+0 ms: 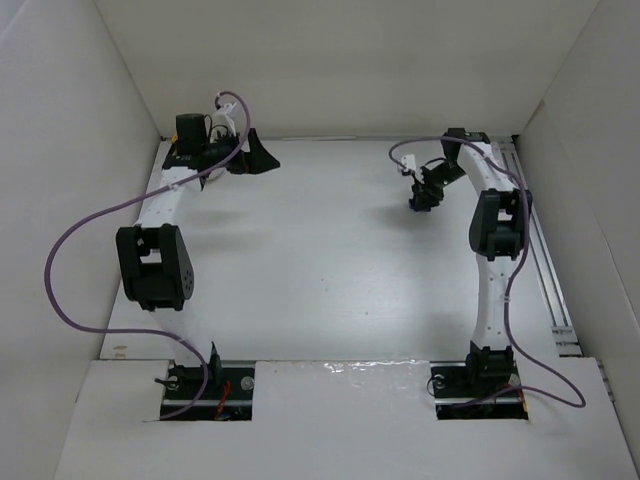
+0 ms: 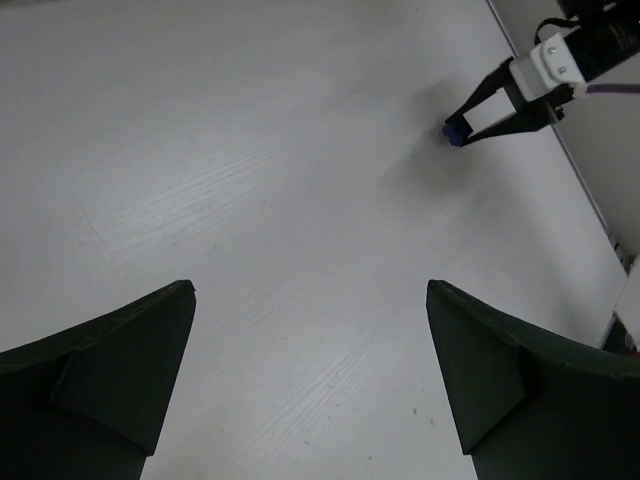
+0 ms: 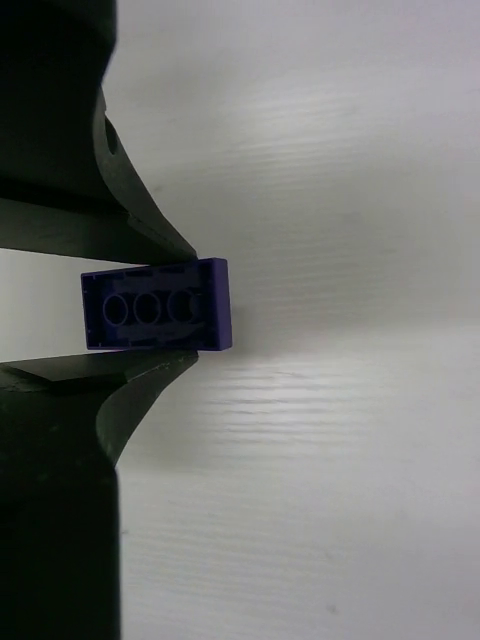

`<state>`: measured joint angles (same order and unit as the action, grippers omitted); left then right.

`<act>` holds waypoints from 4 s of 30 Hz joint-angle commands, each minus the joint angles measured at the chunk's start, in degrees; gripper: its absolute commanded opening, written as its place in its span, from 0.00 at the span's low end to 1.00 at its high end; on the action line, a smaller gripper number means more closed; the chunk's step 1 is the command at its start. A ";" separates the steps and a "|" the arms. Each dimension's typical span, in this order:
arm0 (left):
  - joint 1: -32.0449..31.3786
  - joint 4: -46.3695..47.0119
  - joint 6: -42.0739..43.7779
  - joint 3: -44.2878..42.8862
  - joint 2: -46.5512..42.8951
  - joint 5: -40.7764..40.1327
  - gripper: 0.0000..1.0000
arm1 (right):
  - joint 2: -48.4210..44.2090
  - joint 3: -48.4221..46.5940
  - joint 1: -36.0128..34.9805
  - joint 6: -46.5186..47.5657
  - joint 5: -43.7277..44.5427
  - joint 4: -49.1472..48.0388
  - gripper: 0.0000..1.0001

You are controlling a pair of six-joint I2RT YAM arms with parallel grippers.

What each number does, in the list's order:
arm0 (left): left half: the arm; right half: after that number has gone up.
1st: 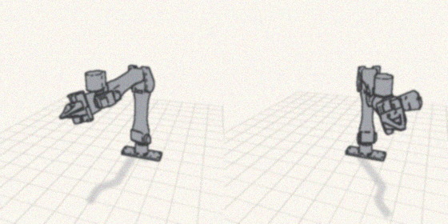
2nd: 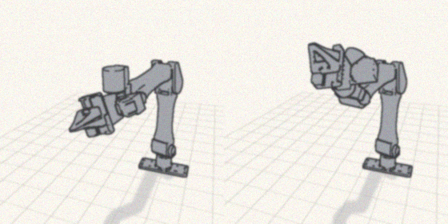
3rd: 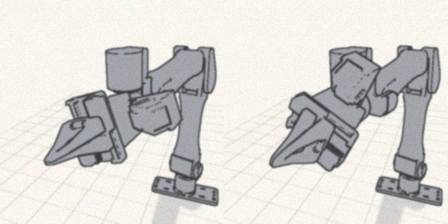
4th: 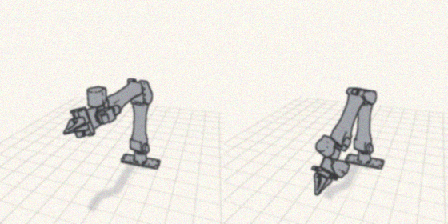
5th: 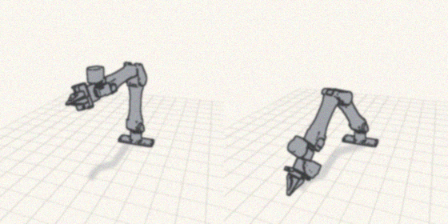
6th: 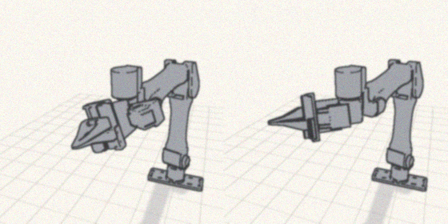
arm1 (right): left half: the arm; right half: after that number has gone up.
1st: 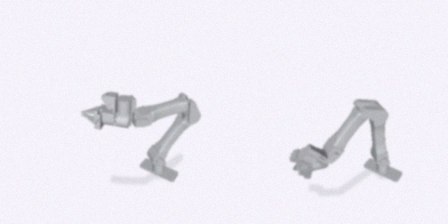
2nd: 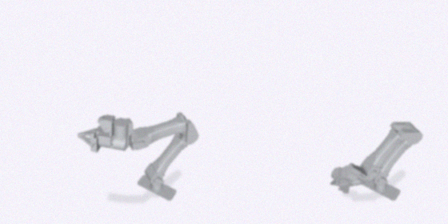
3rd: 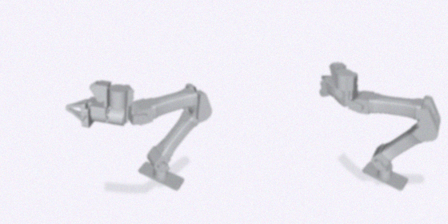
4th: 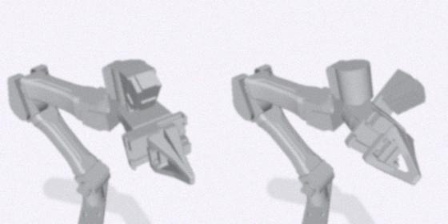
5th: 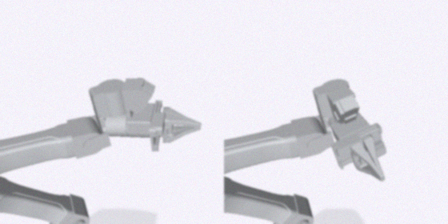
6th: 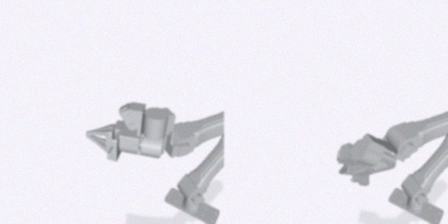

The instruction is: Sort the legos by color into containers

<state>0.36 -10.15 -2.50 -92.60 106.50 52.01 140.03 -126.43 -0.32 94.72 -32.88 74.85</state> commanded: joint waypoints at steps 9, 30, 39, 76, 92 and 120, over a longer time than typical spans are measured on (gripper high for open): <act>-4.49 18.31 -20.07 12.70 -15.00 -9.66 1.00 | -29.35 26.91 -8.73 -82.39 -24.60 -62.10 0.00; -16.26 9.28 -15.69 2.77 -7.80 -7.97 0.60 | -35.79 28.43 -24.64 -69.58 -3.85 -58.33 0.00; -17.94 7.52 -13.32 -0.65 -5.08 -8.50 0.61 | -35.79 28.43 -25.79 -69.58 -3.25 -58.94 0.00; -19.70 3.39 -11.56 -5.23 -1.03 -11.13 0.05 | -34.12 26.76 -28.42 -69.67 0.01 -62.90 0.02; -10.74 -4.61 -0.85 -8.82 -5.16 -37.74 0.00 | -44.49 38.72 -21.22 -69.67 1.50 -62.20 0.76; 7.11 -11.29 12.35 -41.70 20.94 -49.46 0.00 | -43.43 39.60 -19.90 -71.34 3.18 -58.50 0.78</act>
<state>7.09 -23.00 8.38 -130.45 128.09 3.86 96.31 -86.15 -19.94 24.12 -29.93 16.43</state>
